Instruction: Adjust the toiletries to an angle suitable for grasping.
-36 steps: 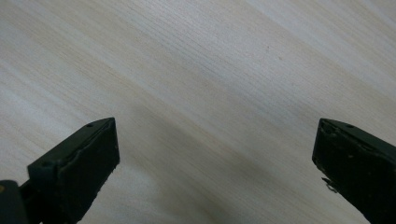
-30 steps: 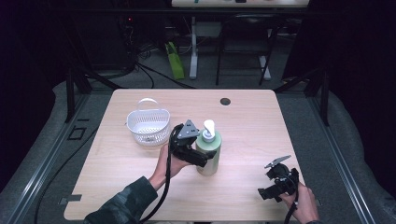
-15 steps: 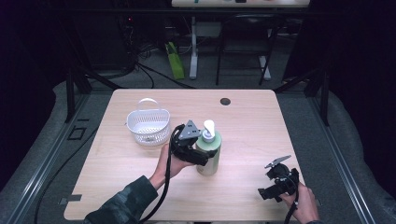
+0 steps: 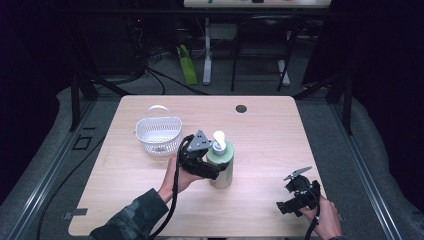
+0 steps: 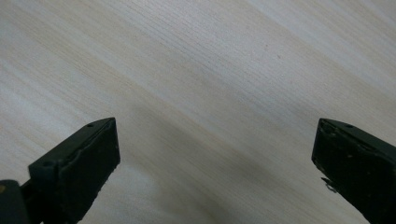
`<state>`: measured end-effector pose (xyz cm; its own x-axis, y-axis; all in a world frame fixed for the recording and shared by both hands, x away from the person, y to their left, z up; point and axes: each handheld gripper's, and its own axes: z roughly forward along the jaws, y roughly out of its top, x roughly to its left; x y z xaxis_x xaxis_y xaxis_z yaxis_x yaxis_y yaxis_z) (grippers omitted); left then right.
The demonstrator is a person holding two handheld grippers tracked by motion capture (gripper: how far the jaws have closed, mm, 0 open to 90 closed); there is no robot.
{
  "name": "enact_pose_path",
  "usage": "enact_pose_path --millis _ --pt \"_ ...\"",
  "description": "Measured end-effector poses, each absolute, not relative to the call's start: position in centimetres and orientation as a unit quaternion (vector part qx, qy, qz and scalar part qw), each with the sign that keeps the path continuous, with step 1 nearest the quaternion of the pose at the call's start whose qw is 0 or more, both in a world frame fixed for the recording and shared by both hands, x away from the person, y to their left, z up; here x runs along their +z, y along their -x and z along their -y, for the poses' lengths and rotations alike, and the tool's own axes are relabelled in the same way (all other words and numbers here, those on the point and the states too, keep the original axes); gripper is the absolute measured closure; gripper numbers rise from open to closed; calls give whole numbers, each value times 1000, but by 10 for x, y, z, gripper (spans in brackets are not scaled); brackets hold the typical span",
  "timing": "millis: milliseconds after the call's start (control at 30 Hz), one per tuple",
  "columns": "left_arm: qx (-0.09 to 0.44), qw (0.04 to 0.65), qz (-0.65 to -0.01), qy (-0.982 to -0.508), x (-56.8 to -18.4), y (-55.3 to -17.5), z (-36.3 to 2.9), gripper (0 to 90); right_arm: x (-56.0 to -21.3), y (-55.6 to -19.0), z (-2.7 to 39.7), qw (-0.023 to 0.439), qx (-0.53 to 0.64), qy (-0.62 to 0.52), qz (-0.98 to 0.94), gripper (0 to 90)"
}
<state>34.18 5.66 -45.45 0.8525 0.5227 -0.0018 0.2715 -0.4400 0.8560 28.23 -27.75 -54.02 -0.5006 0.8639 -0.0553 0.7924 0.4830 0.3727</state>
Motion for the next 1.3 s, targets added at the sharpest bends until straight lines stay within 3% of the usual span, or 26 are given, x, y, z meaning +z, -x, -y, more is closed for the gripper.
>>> enact_pose_path --millis 1300 --pt "152 446 -296 -831 -451 -322 -120 120 -539 -281 276 117 153 -486 -852 7"
